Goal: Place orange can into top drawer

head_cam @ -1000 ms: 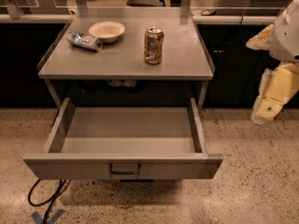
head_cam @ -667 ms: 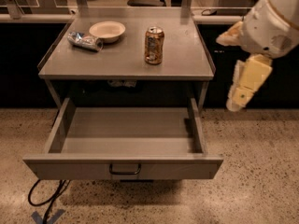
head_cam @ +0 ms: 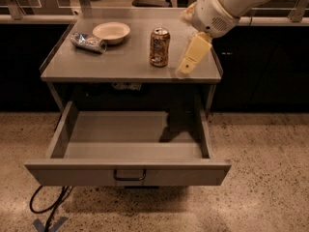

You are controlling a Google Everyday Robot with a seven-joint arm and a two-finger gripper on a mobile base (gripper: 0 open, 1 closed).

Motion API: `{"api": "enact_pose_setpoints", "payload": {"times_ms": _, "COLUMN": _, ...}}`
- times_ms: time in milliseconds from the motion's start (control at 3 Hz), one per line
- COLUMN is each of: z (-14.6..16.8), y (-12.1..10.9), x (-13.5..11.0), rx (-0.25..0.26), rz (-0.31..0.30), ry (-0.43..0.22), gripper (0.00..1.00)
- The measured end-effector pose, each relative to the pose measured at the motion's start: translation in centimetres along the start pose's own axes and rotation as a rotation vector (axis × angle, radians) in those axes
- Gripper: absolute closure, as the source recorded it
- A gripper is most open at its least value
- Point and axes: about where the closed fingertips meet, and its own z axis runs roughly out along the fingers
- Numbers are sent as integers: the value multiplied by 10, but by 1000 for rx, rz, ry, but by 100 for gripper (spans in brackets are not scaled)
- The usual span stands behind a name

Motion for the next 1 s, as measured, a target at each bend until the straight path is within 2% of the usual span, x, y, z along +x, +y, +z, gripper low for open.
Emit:
{"api": "enact_pose_setpoints", "payload": {"times_ms": 333, "z": 3, "y": -3, "x": -4, "rx": 9, "rz": 6, "ry": -9, "gripper": 0}}
{"api": "enact_pose_setpoints", "payload": {"times_ms": 667, "z": 11, "y": -10, "x": 19, "rx": 13, "rz": 93, "ry": -94, "gripper": 0}}
{"api": "enact_pose_setpoints", "payload": {"times_ms": 1000, "z": 21, "y": -54, "x": 50, "rx": 100, "rz": 216, "ry": -296, "gripper": 0}}
